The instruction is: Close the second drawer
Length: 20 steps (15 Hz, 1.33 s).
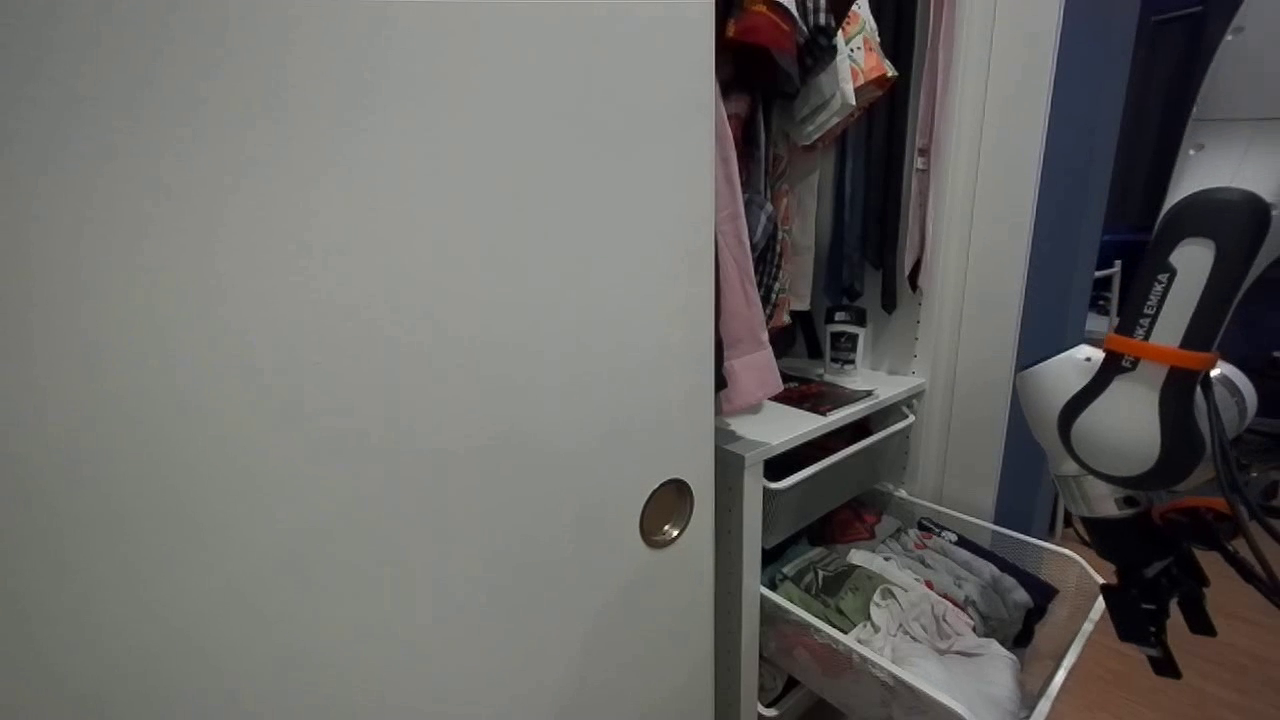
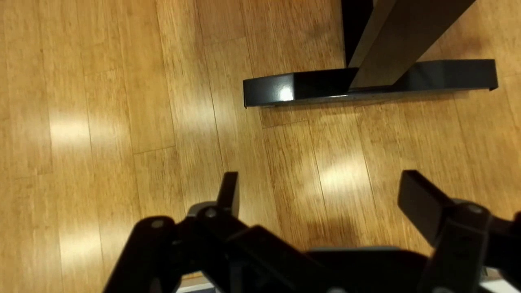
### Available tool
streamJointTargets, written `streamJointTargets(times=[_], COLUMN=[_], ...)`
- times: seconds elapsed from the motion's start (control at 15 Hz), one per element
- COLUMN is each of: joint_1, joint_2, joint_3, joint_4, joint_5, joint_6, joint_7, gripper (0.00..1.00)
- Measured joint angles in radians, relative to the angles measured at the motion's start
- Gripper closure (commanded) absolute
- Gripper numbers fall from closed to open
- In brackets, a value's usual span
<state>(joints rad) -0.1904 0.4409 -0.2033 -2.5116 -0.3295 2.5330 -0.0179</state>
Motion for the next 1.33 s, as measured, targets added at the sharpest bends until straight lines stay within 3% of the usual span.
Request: streamJointTargets(times=[0.27, 0.73, 1.33], joint_1=[0.0, 0.009, -0.076], joint_2=[0.11, 0.277, 0.319], joint_3=[0.0, 0.004, 0.099], joint_4=[0.058, 0.148, 0.175], joint_5=[0.007, 0.024, 0.087], joint_6=[0.022, 0.259, 0.39], joint_7=[-0.014, -0.006, -0.19], gripper=[0.0, 0.0, 0.0])
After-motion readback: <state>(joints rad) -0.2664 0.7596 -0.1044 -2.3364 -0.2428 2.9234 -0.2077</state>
